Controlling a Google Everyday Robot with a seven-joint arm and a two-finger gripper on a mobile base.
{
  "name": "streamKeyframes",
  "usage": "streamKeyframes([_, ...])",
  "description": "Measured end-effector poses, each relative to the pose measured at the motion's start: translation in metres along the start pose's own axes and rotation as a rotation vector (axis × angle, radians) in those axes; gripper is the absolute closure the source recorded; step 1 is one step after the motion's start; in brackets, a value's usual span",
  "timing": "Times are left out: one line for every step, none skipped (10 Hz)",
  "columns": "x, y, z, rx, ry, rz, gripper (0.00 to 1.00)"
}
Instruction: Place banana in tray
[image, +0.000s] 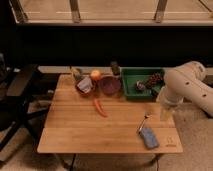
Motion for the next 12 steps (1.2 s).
streamKeyframes([0.000, 0.000, 0.000, 0.000, 0.000, 0.000, 0.35])
streamKeyframes([0.000, 0.000, 0.000, 0.000, 0.000, 0.000, 0.35])
streamKeyframes([0.000, 0.000, 0.000, 0.000, 0.000, 0.000, 0.35])
streamKeyframes([0.000, 0.000, 0.000, 0.000, 0.000, 0.000, 0.35])
streamKeyframes([0.000, 0.000, 0.000, 0.000, 0.000, 0.000, 0.35])
streamKeyframes([0.000, 0.000, 0.000, 0.000, 0.000, 0.000, 0.35])
streamKeyframes([0.000, 0.000, 0.000, 0.000, 0.000, 0.000, 0.35])
streamKeyframes([0.000, 0.000, 0.000, 0.000, 0.000, 0.000, 0.35])
streamKeyframes([0.000, 0.000, 0.000, 0.000, 0.000, 0.000, 0.35])
streamKeyframes([0.000, 0.000, 0.001, -0.004, 0.000, 0.001, 0.35])
streamKeyframes([-0.003, 0.003, 0.005, -0.017, 0.009, 0.001, 0.35])
streamKeyframes([-0.012, 0.005, 0.015, -0.021, 0.011, 0.002, 0.35])
